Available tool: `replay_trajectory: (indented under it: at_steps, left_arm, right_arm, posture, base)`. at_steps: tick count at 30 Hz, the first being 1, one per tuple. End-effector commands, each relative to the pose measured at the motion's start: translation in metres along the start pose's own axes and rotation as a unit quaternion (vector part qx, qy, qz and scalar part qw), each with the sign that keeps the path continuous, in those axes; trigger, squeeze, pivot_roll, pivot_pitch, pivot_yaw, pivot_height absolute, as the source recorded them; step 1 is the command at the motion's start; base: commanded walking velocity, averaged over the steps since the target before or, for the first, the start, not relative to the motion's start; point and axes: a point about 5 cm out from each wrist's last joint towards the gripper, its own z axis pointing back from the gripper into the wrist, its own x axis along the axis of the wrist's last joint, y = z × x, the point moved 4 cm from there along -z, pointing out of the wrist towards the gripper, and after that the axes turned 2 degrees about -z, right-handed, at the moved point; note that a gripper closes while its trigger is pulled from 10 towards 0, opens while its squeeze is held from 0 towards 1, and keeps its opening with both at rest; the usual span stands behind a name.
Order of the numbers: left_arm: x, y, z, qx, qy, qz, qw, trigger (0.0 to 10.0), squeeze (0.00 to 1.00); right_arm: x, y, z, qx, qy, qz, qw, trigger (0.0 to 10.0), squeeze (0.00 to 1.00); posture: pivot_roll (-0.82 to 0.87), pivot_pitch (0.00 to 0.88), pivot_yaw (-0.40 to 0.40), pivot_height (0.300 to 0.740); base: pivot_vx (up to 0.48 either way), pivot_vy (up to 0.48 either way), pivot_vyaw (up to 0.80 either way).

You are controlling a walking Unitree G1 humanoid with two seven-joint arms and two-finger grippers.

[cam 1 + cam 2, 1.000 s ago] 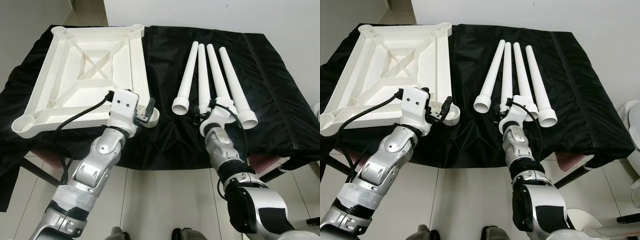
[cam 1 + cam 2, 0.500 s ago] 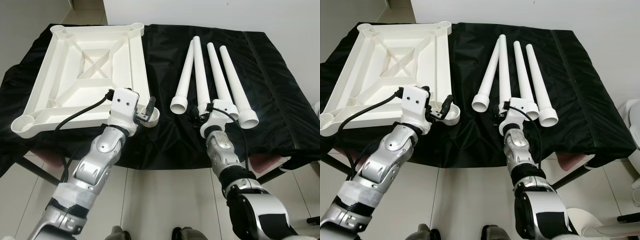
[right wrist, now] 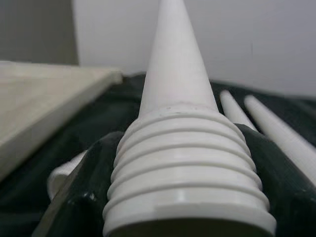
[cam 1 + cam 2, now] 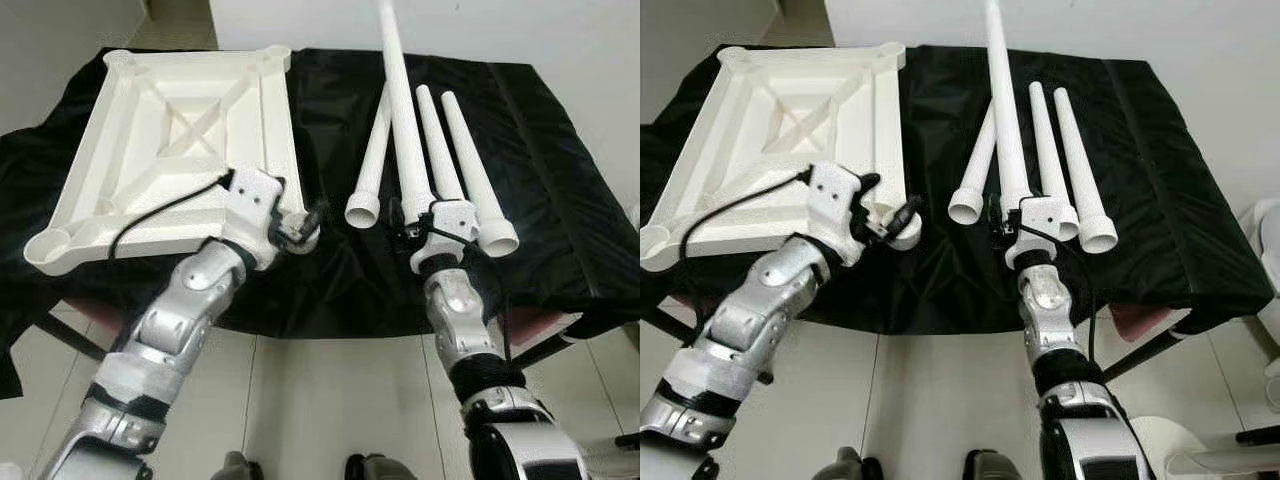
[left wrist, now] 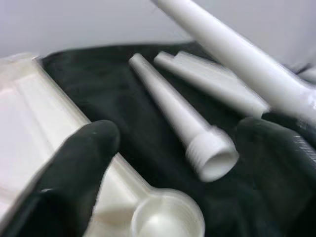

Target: Building children table

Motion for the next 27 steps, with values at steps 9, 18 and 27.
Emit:
replay_trajectory:
  at_steps: [9,18,27]
  left_arm:
    - [0.001,0.01,-0.013,-0.025,0.038,0.113,0.993,10.0,0.0]
    - [0.011,0.005,-0.024,-0.066,0.051,0.253,0.964,10.0,0.0]
    - [0.025,0.015,-0.037,-0.072,0.036,0.399,0.913,10.0,0.0]
  right_arm:
    - [0.016,0.023,0.01,0.068,-0.051,0.046,0.995,10.0,0.0]
    - [0.028,0.042,0.014,0.112,-0.076,0.067,0.989,10.0,0.0]
    - [0.034,0.059,0.014,0.151,-0.095,0.089,0.98,10.0,0.0]
  posture:
    - [-0.13,0.108,0.057,0.74]
    - [-0.14,0.107,0.062,0.74]
    - [-0.14,0.108,0.066,0.74]
  base:
    - [0.0,0.0,0.0]
    - [0.0,0.0,0.0]
    - [0.0,0.0,0.0]
